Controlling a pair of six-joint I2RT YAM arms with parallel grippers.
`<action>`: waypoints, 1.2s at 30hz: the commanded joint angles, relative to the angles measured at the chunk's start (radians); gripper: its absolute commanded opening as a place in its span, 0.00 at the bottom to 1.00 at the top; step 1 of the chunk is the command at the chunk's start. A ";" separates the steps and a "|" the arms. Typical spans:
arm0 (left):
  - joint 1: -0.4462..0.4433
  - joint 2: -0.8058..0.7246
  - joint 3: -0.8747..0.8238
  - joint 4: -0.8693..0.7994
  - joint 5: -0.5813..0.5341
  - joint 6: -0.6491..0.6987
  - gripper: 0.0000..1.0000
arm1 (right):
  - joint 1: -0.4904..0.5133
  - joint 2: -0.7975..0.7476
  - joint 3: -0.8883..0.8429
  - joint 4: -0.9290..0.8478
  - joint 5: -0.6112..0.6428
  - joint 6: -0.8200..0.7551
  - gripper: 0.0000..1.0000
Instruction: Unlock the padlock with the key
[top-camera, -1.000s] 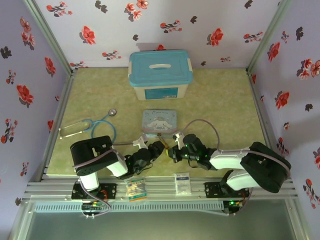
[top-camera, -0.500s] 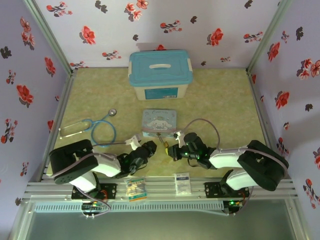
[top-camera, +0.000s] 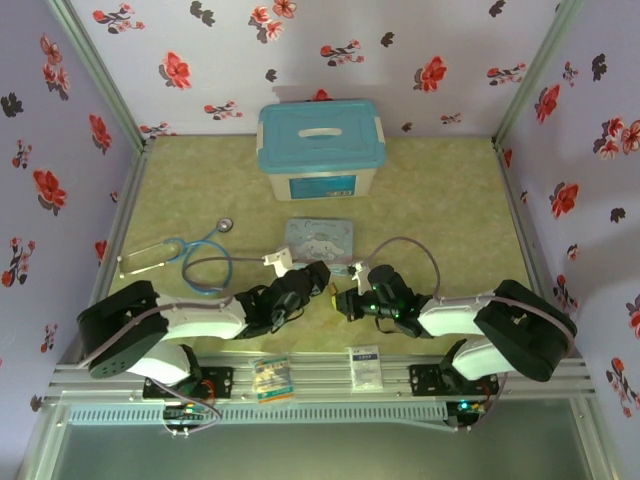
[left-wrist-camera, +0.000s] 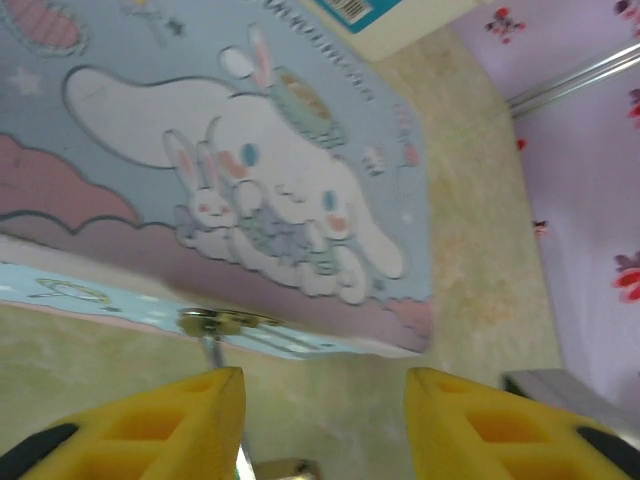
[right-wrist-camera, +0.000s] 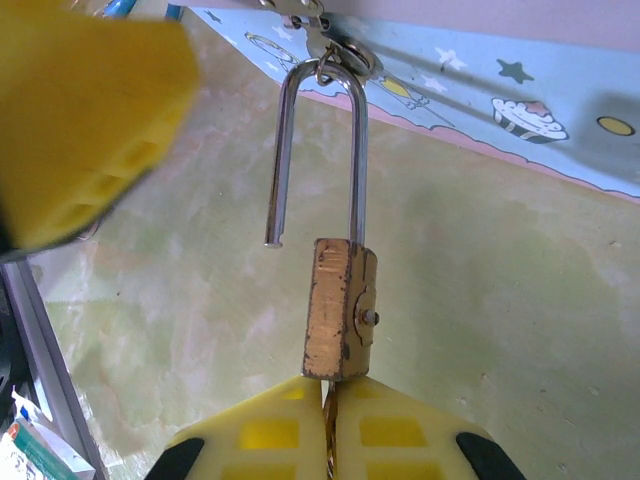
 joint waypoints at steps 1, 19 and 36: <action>0.013 0.073 -0.001 -0.005 0.062 0.046 0.43 | -0.015 -0.019 -0.013 0.012 0.010 0.020 0.08; -0.060 0.343 0.009 0.299 0.142 -0.079 0.34 | -0.020 0.040 -0.013 0.070 -0.004 0.059 0.10; -0.053 0.314 0.164 -0.149 0.107 0.015 0.26 | -0.029 -0.179 -0.033 -0.210 0.151 0.173 0.45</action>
